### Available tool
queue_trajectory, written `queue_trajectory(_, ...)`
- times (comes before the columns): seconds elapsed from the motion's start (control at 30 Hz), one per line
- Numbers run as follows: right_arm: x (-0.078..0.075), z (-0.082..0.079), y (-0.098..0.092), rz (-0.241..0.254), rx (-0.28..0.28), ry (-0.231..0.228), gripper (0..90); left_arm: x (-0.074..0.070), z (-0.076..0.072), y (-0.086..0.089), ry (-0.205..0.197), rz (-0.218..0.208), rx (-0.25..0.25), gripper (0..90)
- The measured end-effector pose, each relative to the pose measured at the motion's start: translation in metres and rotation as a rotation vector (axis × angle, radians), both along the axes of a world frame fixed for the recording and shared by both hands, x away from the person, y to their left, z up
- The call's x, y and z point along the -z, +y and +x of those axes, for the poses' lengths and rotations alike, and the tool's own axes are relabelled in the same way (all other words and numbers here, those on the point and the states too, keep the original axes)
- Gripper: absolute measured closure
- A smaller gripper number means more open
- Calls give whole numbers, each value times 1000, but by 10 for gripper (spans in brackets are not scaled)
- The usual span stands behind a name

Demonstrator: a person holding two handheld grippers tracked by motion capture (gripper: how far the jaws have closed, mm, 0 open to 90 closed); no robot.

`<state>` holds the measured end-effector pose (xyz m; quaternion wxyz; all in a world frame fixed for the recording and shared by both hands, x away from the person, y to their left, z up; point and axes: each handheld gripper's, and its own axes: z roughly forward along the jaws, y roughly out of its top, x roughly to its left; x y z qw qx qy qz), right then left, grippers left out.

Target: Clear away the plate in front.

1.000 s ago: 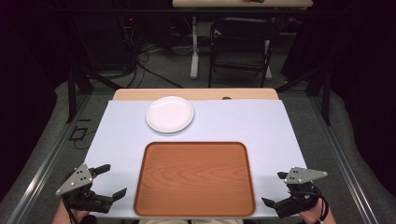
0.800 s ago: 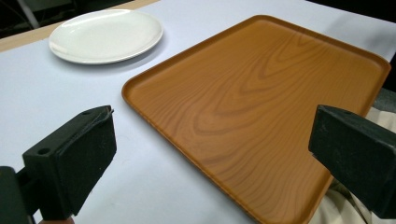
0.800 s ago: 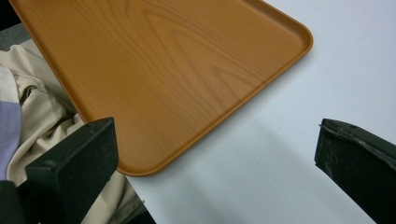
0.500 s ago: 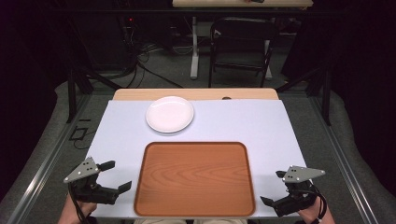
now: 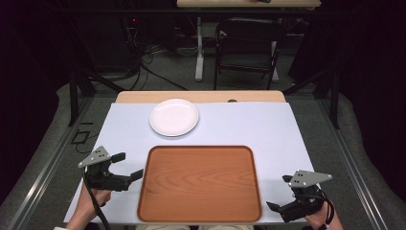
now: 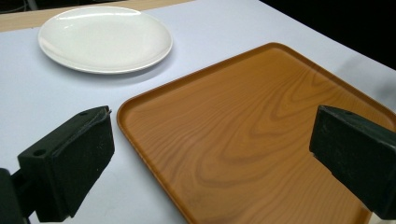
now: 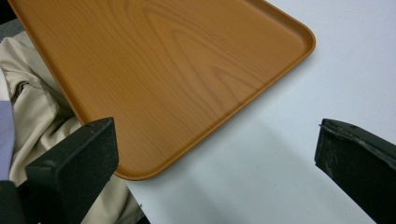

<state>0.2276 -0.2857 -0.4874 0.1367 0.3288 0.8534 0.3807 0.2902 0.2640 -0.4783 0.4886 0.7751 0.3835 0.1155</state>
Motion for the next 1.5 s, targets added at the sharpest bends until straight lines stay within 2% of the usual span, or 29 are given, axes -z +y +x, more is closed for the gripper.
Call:
queue_trajectory(0.1, 0, 0, 0, -1, 1, 3, 0, 2, 7, -4, 10, -6, 4, 1)
queue_trajectory(0.53, 0, 0, 0, 3, -3, 0, 0, 3, 32, -13, 25, -33, -48, 0)
queue_trajectory(0.57, 0, 0, -1, 7, -1, 2, 0, 4, 36, -14, 35, -37, -76, 0)
queue_trajectory(0.6, 0, 0, -1, 10, 0, 1, 0, 4, 36, -14, 35, -37, -76, 0)
queue_trajectory(0.63, 0, 0, -1, 9, 0, 1, 0, 4, 41, -14, 42, -50, -98, 0)
queue_trajectory(0.83, 0, -1, -1, 8, 0, 1, 0, 7, 52, -16, 53, -64, -135, 0)
queue_trajectory(1.1, 0, 0, 0, 1, -3, -1, 0, 13, 70, -24, 90, -78, -143, 5)
queue_trajectory(1.2, 0, 0, 0, 0, -6, -2, 0, 16, 76, -28, 109, -96, -151, 7)
queue_trajectory(1.27, 0, 0, 0, 0, -6, 0, 0, 19, 83, -32, 136, -123, -161, 9)
queue_trajectory(1.5, 1, 0, 1, -6, -7, -2, 0, 22, 95, -42, 172, -152, -182, 11)
